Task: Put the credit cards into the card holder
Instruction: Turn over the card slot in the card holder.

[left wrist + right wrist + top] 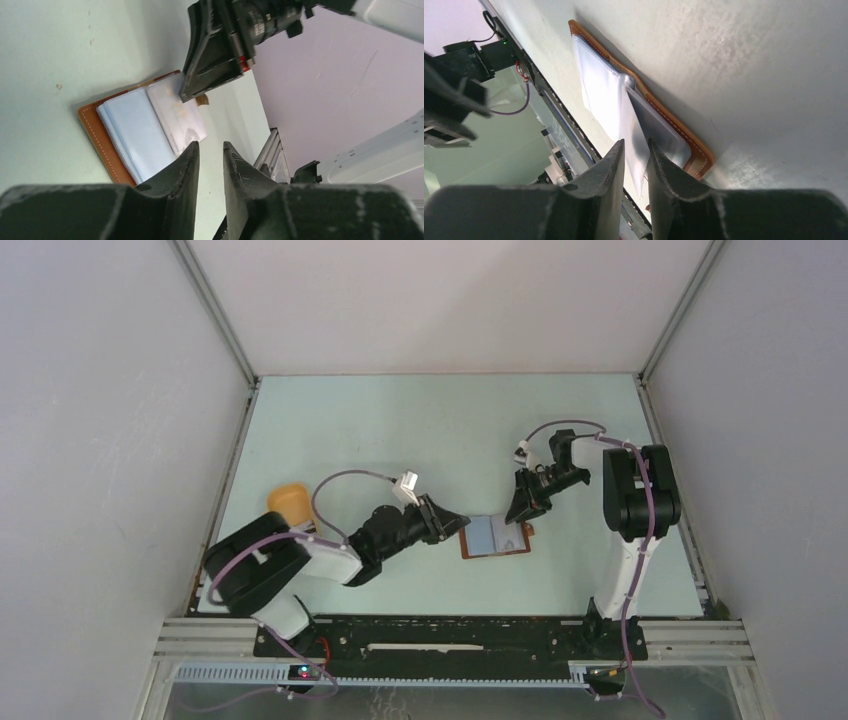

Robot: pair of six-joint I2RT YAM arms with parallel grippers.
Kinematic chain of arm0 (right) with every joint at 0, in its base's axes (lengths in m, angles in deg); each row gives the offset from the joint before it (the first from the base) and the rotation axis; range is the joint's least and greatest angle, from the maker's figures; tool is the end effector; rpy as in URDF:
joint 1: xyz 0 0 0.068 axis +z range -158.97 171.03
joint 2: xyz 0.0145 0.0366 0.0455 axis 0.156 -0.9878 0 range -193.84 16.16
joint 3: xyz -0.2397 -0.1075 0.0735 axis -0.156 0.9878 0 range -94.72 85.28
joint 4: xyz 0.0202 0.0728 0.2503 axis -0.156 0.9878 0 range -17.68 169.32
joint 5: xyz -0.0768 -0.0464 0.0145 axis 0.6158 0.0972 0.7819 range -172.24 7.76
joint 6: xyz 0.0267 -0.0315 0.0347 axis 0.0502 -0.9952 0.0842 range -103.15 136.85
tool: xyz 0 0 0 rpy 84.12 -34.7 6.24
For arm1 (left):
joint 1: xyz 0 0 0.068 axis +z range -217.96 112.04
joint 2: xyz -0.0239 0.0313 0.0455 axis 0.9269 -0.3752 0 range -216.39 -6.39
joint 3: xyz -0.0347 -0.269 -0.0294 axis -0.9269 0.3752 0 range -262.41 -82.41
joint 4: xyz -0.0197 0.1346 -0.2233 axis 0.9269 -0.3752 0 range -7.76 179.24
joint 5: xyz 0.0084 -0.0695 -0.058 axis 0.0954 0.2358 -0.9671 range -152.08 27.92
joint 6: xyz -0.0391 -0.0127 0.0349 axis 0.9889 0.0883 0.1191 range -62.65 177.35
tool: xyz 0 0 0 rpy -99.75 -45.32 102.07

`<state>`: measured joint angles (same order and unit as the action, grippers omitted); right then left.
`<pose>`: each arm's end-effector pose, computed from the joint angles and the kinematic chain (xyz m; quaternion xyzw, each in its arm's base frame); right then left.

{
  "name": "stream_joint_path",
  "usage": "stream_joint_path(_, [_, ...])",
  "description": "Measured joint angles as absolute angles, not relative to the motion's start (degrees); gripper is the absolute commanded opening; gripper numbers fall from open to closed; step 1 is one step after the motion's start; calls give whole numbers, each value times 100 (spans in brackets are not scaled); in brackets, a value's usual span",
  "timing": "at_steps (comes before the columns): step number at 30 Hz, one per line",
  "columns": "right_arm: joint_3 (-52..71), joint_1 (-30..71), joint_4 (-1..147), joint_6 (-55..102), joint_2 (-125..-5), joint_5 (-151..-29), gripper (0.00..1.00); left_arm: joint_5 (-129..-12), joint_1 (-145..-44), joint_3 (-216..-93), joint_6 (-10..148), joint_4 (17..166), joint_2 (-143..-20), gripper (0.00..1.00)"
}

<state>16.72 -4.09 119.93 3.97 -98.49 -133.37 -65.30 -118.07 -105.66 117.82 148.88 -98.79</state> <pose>0.3334 0.0563 0.1223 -0.1254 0.8929 0.4324 0.0010 0.1796 -0.2180 0.1515 -0.0508 0.7615 -0.5431 0.3501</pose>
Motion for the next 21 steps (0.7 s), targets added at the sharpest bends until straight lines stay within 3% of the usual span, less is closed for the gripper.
stream_joint_path(6, [1707,-409,11954,344,-9766,-13047,17,-6123,-11809,-10526,10918,13498,-8226,36])
stream_joint_path(11, [1712,-404,11928,309,-9565,-12688,31,-5675,-11809,-10524,10142,12083,-6723,47])
stream_joint_path(14, [1740,-402,11871,257,-9375,-12400,38,-5400,-11809,-10522,9718,11331,-5872,61])
stream_joint_path(19, [1775,-365,11849,161,-8774,-12006,41,-4768,-11807,-10408,9277,10175,-4526,97])
stream_joint_path(21, [1775,-358,11831,75,-8430,-11903,42,-4506,-11796,-10371,9161,9751,-4050,100])
